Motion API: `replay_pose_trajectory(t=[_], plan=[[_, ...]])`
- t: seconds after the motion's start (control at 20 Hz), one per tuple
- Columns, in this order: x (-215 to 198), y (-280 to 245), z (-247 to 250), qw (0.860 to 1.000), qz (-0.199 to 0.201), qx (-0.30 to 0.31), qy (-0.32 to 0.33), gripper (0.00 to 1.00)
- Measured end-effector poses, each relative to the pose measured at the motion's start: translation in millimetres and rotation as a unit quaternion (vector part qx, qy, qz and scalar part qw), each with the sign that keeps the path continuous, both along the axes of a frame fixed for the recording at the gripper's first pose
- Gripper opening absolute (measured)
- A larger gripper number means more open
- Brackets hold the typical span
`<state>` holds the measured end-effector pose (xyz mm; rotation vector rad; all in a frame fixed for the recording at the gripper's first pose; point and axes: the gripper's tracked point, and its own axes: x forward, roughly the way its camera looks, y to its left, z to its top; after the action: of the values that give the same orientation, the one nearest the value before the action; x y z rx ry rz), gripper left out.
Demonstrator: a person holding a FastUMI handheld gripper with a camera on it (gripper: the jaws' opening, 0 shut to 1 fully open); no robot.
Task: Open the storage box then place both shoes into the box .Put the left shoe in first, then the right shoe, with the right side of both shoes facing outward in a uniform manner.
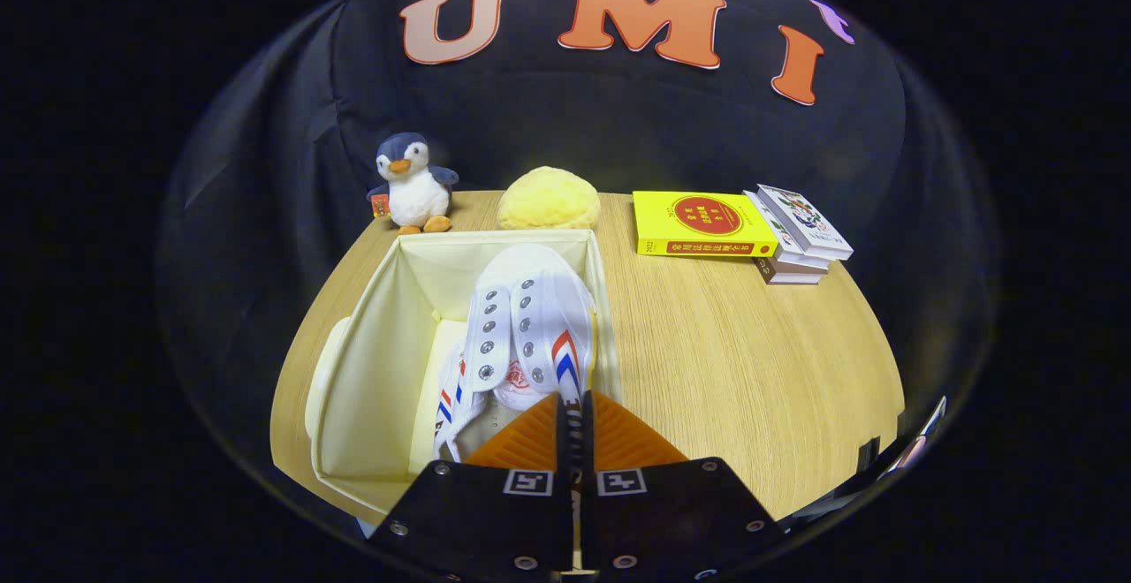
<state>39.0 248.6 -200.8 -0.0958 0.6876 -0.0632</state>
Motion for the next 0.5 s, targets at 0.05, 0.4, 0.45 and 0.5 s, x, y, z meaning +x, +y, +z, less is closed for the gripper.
replay_pose_trajectory(t=[0.05,0.4,0.45,0.5], plan=[[1.2,7.9,1.5,1.0,0.005,0.014,-0.004,0.09],[13.3,-16.3,59.7,0.997,-0.008,0.002,-0.081,0.67],[13.0,-24.0,64.1,0.996,-0.014,0.002,-0.085,0.72],[12.3,-31.9,69.0,0.996,-0.02,0.004,-0.091,0.82]])
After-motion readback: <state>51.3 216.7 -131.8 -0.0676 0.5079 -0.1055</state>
